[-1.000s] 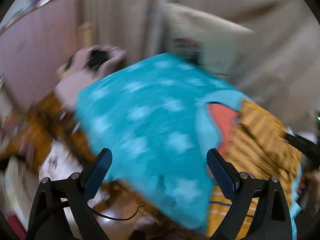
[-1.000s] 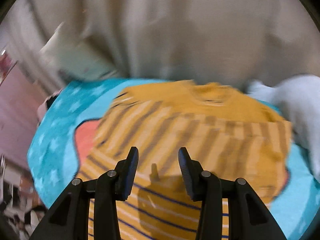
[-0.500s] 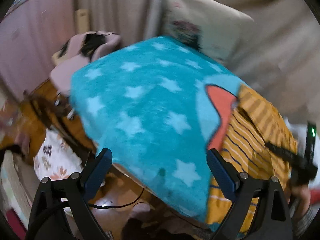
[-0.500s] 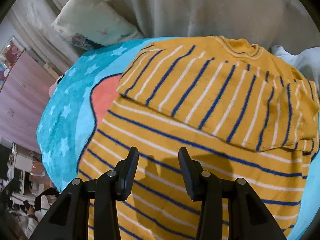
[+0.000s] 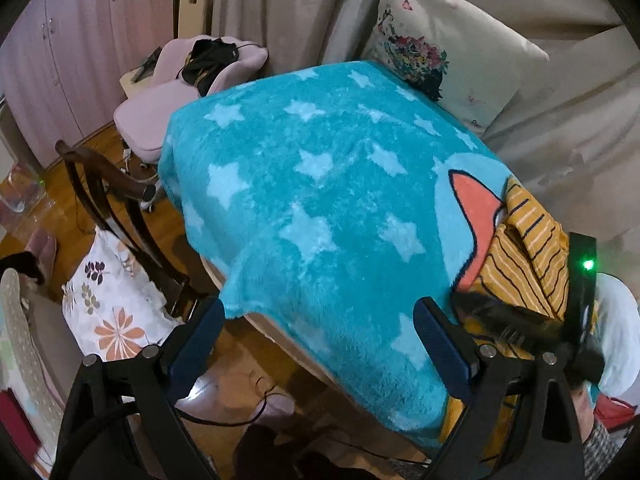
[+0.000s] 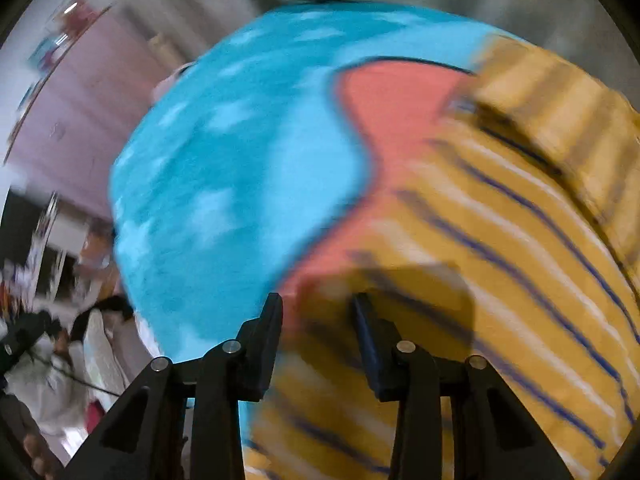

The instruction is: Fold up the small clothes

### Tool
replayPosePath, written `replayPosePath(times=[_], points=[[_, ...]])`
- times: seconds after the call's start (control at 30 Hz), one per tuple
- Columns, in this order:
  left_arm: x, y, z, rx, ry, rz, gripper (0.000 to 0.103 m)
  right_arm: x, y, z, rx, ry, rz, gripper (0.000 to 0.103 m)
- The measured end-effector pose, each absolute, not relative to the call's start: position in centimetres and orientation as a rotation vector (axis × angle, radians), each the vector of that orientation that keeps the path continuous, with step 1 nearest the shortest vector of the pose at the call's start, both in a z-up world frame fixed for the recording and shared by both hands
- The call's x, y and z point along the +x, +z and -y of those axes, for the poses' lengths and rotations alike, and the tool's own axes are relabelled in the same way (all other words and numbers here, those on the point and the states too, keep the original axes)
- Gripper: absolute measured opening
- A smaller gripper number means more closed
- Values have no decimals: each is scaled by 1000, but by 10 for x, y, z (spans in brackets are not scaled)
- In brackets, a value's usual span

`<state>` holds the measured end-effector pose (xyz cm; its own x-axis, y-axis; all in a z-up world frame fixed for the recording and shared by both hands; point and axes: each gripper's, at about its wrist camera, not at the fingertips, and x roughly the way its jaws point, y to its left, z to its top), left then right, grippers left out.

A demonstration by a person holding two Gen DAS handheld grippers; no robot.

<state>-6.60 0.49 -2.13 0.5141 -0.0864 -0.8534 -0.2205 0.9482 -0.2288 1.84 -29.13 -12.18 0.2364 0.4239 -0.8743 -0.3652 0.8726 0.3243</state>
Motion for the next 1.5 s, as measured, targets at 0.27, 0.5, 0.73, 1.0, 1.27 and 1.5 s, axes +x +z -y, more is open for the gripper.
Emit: replayPosePath(times=[0.27, 0.5, 0.73, 1.0, 1.27, 1.5], points=[[-47, -33, 13, -290, -61, -1070, 95, -14, -90, 285, 153, 686, -1208, 38], [-31, -59, 73, -203, -315, -1160, 95, -51, -106, 448, 365, 186, -1221, 39], [-36, -72, 122, -143, -456, -1216, 95, -137, -106, 596, 381, -396, -1209, 39], [-50, -73, 142, -182, -371, -1235, 95, -106, -78, 665, 428, -378, -1022, 49], [-72, -61, 135, -223, -227, -1192, 95, -21, -135, 703, 563, -296, -1102, 31], [-69, -81, 127, -304, -194, -1219, 95, -55, -117, 688, 497, -230, -1118, 47]])
